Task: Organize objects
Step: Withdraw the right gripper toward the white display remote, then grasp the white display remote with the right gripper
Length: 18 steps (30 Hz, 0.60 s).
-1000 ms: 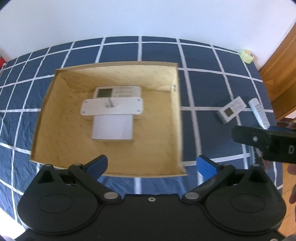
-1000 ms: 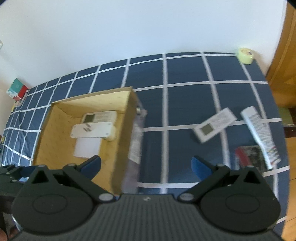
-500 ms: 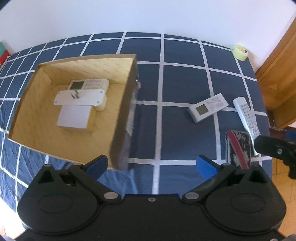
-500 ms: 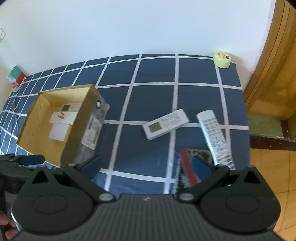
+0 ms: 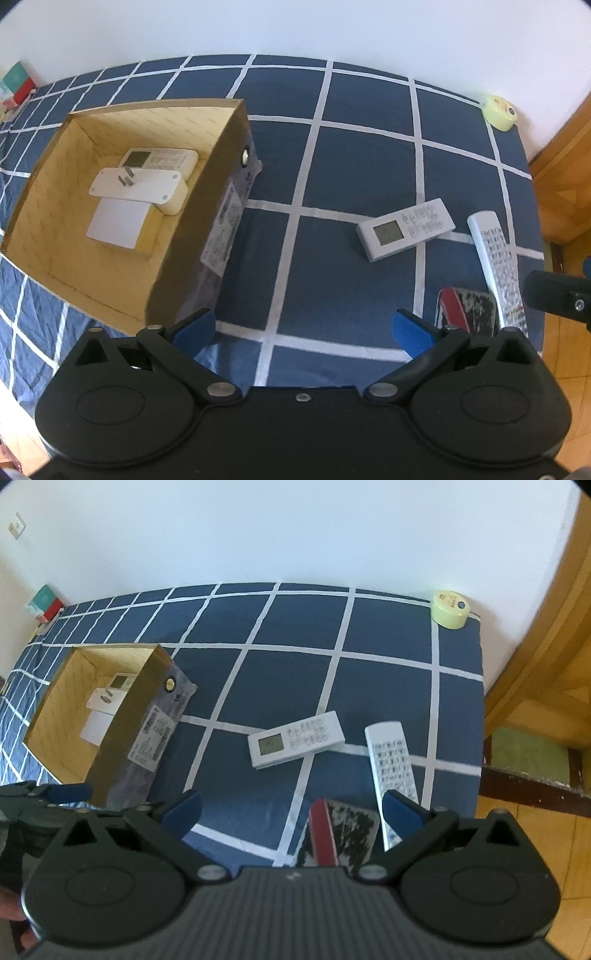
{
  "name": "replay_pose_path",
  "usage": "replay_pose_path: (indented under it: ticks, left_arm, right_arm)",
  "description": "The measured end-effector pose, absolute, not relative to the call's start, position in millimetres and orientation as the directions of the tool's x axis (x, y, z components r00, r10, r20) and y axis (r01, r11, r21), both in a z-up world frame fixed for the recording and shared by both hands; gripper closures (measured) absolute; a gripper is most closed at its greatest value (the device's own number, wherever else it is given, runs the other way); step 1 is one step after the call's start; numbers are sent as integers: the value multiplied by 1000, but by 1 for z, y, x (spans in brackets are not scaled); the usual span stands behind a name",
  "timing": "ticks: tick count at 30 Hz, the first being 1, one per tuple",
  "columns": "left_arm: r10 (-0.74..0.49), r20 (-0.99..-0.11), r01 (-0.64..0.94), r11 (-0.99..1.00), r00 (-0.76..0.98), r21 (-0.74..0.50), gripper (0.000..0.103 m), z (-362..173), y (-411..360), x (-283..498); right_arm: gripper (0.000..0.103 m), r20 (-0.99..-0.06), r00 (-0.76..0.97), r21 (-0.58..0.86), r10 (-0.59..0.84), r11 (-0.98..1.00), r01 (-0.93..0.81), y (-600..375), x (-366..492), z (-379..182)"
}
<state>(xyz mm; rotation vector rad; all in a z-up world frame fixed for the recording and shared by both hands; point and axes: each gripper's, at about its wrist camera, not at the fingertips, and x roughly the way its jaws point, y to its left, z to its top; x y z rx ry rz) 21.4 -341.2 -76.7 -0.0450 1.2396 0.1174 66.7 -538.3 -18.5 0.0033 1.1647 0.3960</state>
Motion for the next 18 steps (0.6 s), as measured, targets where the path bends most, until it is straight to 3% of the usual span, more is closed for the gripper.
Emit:
replay_pose_path:
  ticks: [18]
  left_arm:
    - [93, -979, -263, 964, 180, 44, 0, -154, -361, 108]
  right_arm:
    - [2, -936, 119, 257, 331, 874, -413, -511, 197, -118]
